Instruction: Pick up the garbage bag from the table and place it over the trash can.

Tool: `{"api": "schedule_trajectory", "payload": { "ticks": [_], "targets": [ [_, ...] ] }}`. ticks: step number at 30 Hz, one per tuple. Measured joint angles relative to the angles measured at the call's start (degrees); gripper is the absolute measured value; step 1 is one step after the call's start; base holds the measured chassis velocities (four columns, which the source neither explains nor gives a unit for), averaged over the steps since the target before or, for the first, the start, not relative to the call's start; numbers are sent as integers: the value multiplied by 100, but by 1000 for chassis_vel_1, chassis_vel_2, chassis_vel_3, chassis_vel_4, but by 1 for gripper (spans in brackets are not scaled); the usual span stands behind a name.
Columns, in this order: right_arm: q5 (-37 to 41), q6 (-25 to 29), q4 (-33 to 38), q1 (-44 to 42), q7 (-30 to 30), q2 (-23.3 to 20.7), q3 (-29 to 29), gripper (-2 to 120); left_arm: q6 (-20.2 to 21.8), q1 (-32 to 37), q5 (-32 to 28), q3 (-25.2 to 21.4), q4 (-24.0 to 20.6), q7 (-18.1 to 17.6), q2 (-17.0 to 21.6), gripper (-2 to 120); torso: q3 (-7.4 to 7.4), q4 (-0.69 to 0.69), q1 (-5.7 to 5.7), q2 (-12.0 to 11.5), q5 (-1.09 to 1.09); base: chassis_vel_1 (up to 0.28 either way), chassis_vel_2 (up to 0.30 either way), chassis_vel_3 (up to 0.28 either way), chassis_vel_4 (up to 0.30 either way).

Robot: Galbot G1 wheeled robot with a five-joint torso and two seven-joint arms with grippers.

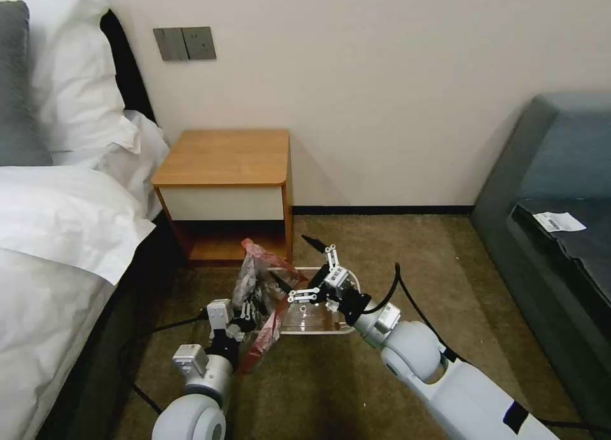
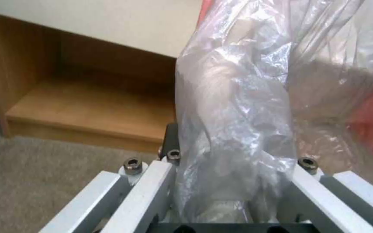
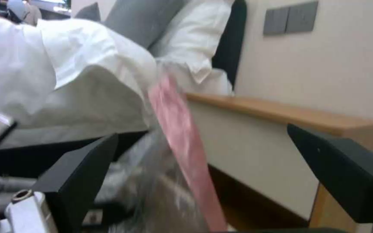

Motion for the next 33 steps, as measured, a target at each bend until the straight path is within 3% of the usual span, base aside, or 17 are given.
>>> {"api": "schedule_trajectory", "payload": {
  "ticks": [13,16,24,33],
  "targets": [
    [358,-120,-343,357,5,34,-286,98,-39,57,51,33,-47,29,-11,11,0,0,0,0,-1,0,0,0,0],
    [362,-103,-366,394,15,38,-318,92,-47,68,66,39,-45,34,-12,11,0,0,-1,0,0,0,0,0,0],
    [355,-57,-345,354,40,20,-345,57,-50,69,62,29,-39,37,-4,11,0,0,-1,0,0,0,0,0,0],
    [344,-49,-283,319,68,-5,-316,29,-50,42,54,19,-45,37,-34,11,0,0,0,1,0,0,0,0,0]
  ]
}}
